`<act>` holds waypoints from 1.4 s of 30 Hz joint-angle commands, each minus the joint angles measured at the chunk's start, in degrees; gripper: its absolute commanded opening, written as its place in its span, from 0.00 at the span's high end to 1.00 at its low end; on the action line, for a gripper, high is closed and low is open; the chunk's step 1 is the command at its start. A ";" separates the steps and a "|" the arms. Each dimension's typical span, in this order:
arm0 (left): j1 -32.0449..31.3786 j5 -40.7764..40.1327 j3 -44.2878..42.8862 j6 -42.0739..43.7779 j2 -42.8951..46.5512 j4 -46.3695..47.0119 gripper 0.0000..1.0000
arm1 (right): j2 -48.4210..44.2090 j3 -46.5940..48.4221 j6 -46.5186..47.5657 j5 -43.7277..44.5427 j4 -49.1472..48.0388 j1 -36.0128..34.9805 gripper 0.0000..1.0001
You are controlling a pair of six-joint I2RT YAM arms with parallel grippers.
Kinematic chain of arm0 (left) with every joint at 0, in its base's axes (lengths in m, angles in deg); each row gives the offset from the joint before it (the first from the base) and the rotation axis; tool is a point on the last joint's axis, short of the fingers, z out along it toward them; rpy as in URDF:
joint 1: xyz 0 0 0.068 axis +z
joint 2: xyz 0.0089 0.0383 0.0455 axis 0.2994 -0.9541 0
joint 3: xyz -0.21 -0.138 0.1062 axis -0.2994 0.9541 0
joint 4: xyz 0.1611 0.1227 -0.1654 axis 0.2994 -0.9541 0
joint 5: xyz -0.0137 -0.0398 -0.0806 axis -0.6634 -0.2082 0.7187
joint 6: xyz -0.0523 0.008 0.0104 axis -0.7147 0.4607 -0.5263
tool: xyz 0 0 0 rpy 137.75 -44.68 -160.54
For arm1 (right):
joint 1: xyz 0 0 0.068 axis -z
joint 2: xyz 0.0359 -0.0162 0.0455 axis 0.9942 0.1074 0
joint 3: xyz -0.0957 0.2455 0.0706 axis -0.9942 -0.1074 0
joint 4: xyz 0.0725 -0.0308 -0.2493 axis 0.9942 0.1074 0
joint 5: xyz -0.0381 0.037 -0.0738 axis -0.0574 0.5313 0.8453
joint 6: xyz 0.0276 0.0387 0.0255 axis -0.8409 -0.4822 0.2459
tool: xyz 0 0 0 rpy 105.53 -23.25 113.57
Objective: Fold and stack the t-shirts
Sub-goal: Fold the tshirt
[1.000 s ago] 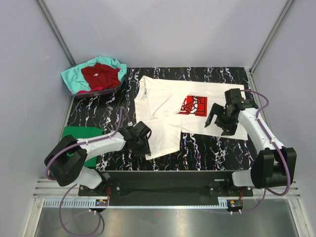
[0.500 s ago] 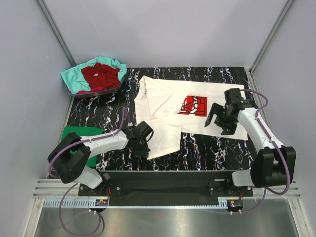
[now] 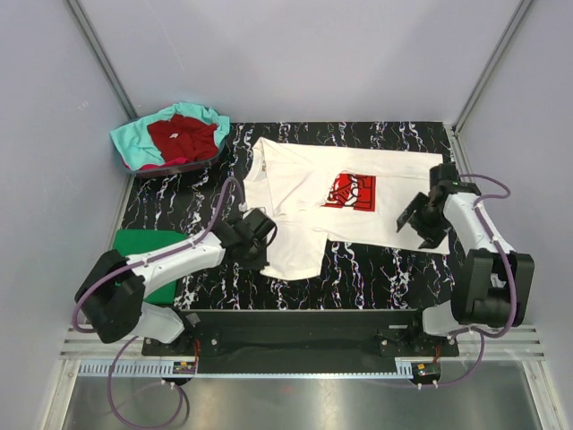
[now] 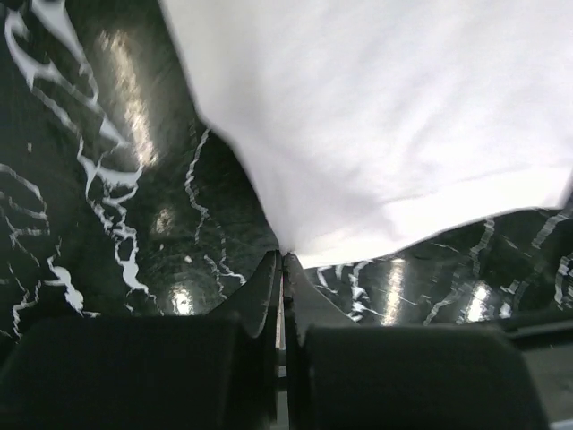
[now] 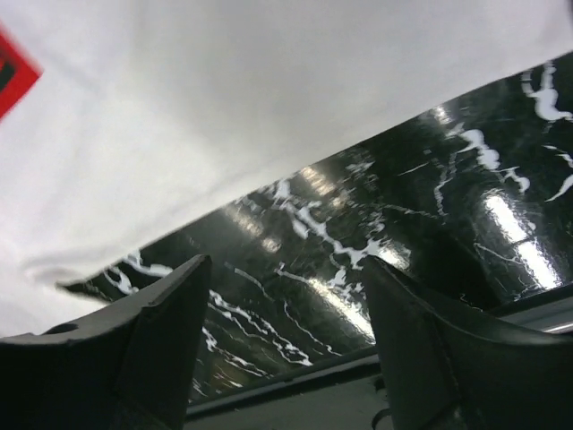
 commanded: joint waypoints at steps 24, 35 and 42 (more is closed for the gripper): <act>0.05 10.92 -3.45 19.15 3.43 12.10 1.00 | 13.08 -4.66 1.91 -4.85 -15.26 30.60 0.59; 0.23 6.97 -5.03 20.29 5.71 7.63 1.00 | 16.34 -4.92 1.48 -5.64 -15.81 31.13 0.91; 0.58 5.30 -10.56 23.45 6.33 4.11 1.00 | 15.72 -2.99 3.14 -2.22 -9.65 31.21 1.00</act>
